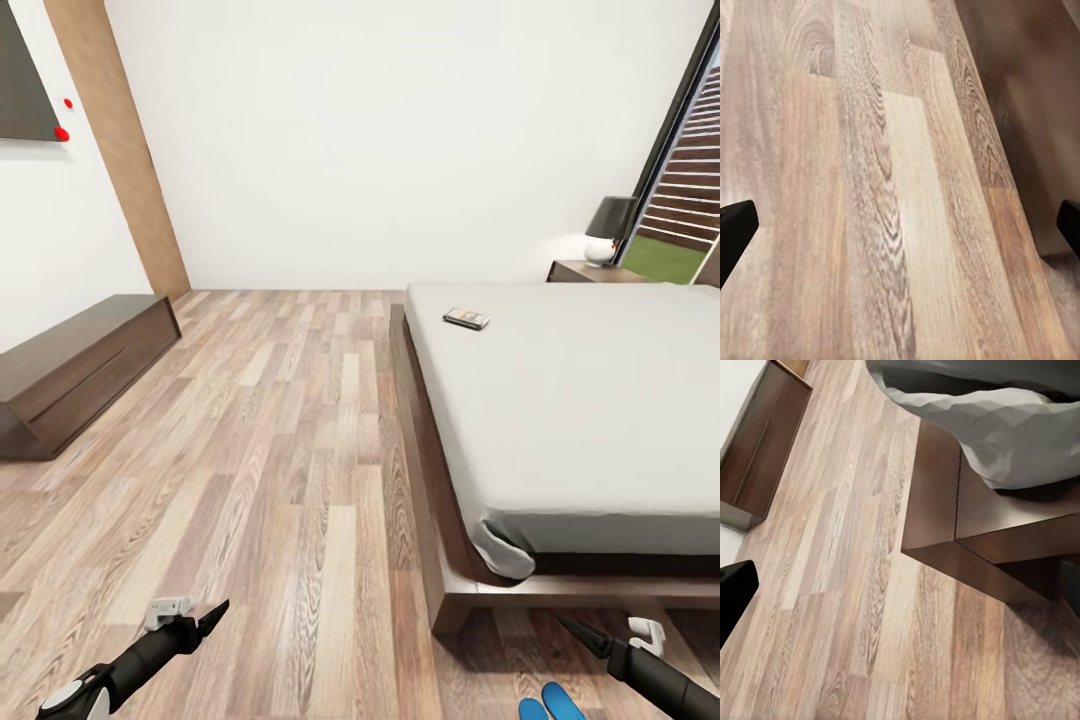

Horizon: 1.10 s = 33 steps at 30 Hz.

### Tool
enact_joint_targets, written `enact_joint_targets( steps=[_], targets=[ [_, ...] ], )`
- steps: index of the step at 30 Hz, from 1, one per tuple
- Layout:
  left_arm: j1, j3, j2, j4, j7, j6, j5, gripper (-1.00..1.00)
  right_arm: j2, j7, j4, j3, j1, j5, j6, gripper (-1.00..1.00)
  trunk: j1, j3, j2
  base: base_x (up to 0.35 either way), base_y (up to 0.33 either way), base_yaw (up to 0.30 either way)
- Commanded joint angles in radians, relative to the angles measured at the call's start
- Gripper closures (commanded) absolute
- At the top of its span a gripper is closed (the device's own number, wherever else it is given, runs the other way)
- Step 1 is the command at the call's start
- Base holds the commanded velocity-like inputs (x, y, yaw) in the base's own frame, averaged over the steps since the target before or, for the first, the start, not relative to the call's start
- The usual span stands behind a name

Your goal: In the bedroom, move the book from the bed onto either nightstand, and place the two sandals side by side next to the bed.

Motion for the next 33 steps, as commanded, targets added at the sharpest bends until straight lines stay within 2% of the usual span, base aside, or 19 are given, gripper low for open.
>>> enact_joint_targets(
  steps=[1,33],
  targets=[
    [-0.001,0.002,0.0,0.001,-0.005,-0.003,0.0,-1.0,0.001,0.007,-0.001,-0.008,-0.001,0.008,0.01,-1.0,0.0,-0.001,0.0,0.0,0.0,0.131],
    [-0.001,0.002,-0.008,0.003,-0.005,-0.003,0.0,-1.0,0.001,0.007,-0.001,-0.007,-0.001,0.01,0.01,-1.0,0.0,-0.001,0.0,0.0,0.0,0.27]
  ],
)
